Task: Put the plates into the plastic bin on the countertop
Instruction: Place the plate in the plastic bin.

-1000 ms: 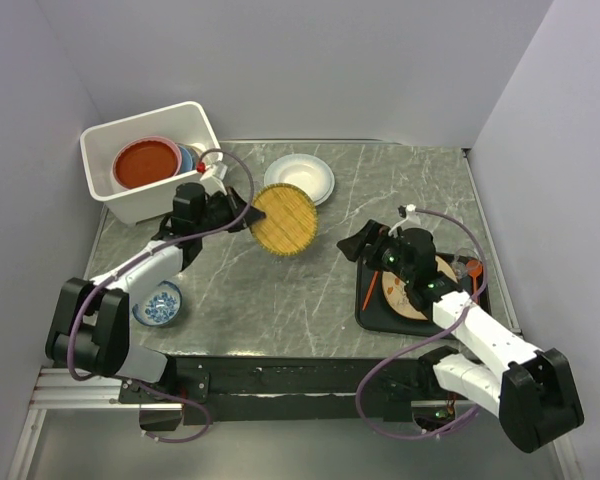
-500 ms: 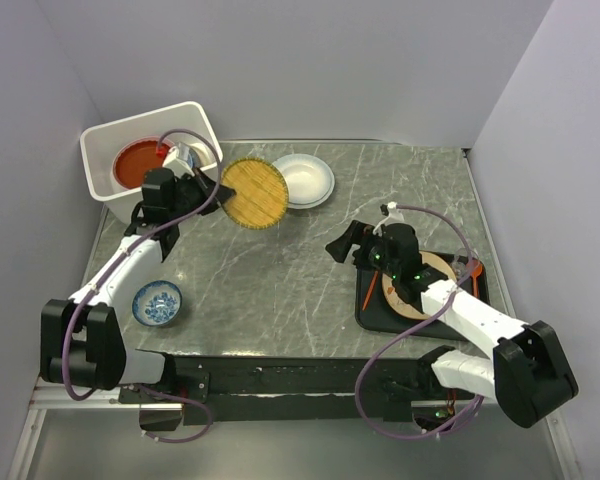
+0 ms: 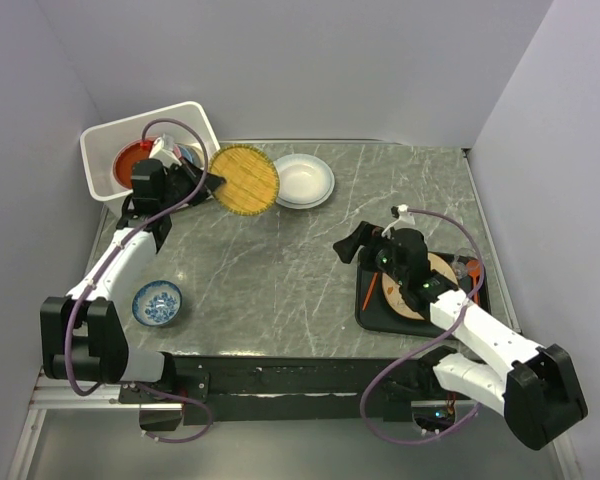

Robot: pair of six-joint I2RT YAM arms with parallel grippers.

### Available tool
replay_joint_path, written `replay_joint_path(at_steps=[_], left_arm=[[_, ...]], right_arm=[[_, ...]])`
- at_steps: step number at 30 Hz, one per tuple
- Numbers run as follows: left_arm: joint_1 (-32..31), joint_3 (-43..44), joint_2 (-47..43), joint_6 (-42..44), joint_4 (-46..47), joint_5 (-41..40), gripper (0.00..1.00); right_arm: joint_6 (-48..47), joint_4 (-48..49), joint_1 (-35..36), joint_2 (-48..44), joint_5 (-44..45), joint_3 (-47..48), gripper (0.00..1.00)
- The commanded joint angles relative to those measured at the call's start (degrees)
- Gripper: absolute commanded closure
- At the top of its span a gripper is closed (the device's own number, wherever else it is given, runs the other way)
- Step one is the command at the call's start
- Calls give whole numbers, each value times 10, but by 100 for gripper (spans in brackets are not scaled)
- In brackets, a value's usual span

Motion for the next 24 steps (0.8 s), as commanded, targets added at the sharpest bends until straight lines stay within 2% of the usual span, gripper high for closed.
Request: replay_joint_path(at_steps=[1, 12, 24], left_arm=[[11, 38, -1, -20, 38, 1, 99], [64, 58, 3, -34, 13, -15, 99], [93, 92, 41, -75, 18, -37, 99]], right_arm=[[-12, -2, 3, -7, 17, -2, 0], [-19, 31, 3, 56, -14, 25, 0], [-30, 27, 4, 67, -11, 27, 0]])
